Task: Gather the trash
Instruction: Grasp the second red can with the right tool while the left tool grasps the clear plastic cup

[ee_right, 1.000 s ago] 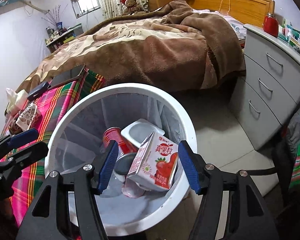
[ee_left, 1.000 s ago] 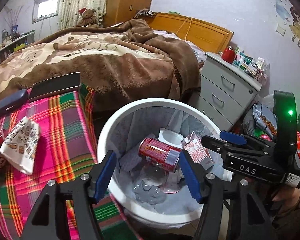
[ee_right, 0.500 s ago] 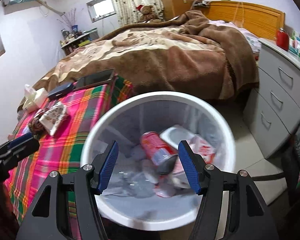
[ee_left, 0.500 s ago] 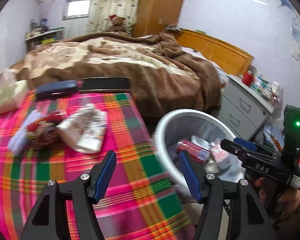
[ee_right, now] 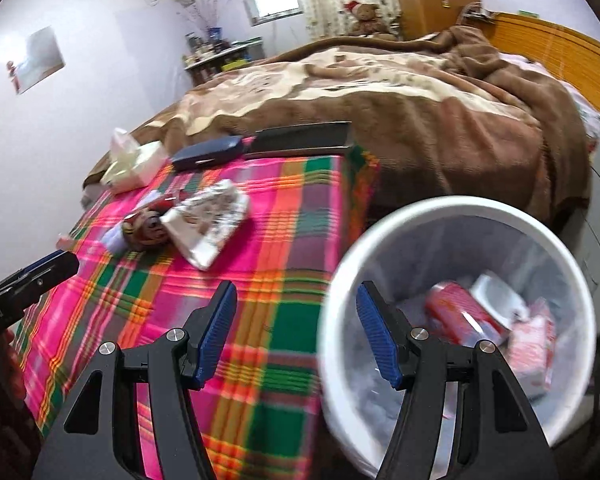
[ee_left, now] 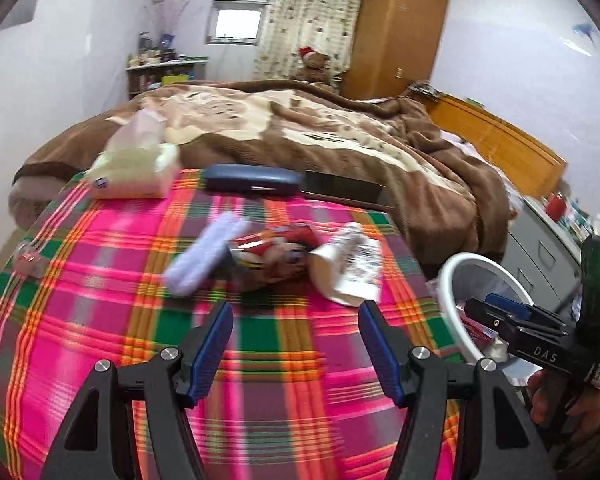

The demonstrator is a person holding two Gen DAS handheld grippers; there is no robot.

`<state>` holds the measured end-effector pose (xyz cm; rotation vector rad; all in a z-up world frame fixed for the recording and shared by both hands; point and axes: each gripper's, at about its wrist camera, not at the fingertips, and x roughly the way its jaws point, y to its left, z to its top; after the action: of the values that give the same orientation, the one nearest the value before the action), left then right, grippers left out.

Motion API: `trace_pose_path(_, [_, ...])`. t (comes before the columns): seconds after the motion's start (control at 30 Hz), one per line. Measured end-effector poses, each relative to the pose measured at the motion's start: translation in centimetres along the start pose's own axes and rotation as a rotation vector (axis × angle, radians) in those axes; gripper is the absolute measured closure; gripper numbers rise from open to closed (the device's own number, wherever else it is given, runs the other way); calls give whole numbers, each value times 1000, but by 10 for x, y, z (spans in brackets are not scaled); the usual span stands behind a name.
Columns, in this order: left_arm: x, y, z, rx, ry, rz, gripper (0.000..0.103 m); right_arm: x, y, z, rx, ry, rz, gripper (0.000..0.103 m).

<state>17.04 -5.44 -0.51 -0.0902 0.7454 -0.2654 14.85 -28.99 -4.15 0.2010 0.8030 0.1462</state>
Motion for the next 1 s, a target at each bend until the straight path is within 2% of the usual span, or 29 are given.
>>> trace_pose_path(0.33, [-14,98,7,-93,-37,135,38,33,55,27,-101,0,76,39])
trace_pose_path(0.63, [-16,181,13,-196,-60,232,38,64,88,53,-147,2,101,39])
trace_pose_path(0.87, [-12,232,15,-240,-39,302,38,96,105,64,-178,49,96,40])
trace_pose_path(0.93, [-12,245,15,-264,-42,316,38,102,108,64,-170,65,129,39])
trace_pose_path(1.0, [-11,253,14,-274,-39,328,38,105,111,62,-155,87,199,39])
